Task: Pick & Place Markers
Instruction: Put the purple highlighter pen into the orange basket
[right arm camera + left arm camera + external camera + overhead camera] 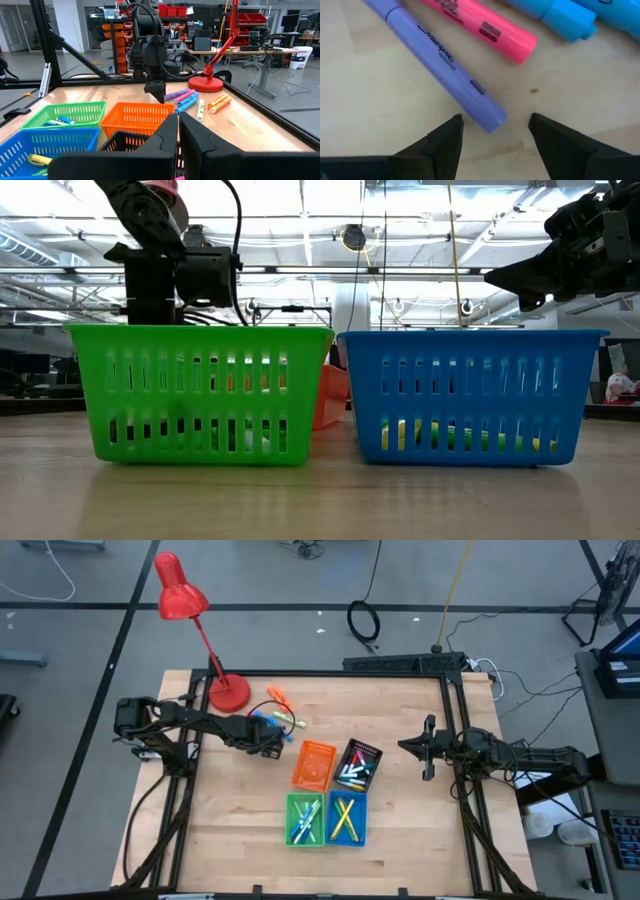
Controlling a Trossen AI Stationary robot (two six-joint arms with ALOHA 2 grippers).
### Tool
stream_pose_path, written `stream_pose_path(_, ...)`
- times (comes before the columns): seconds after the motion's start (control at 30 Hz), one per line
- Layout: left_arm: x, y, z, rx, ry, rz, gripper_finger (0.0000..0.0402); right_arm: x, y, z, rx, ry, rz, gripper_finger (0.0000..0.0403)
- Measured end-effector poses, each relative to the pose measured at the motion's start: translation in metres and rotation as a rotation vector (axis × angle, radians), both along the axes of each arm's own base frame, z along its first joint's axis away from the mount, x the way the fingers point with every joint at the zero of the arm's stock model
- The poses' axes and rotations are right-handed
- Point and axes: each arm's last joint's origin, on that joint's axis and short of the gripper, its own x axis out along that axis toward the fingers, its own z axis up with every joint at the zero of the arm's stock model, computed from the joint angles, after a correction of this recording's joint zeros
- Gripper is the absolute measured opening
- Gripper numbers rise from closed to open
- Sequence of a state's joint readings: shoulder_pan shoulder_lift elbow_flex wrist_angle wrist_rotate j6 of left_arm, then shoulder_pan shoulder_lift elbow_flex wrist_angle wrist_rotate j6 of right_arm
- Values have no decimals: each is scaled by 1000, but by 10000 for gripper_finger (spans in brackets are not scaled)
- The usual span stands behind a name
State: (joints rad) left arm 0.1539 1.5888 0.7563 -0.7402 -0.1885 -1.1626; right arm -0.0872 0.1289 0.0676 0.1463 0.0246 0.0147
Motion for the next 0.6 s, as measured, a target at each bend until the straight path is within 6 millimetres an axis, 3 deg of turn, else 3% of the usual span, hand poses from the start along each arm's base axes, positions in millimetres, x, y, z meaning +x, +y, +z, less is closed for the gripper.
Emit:
stream_pose_path(0.3,-3,5,3,97,-12,129,242,0,0,0,0,0,0,8)
stream_pose_path(0.6,-17,15,1,301,60,274,241,0,0,0,0,0,0,8)
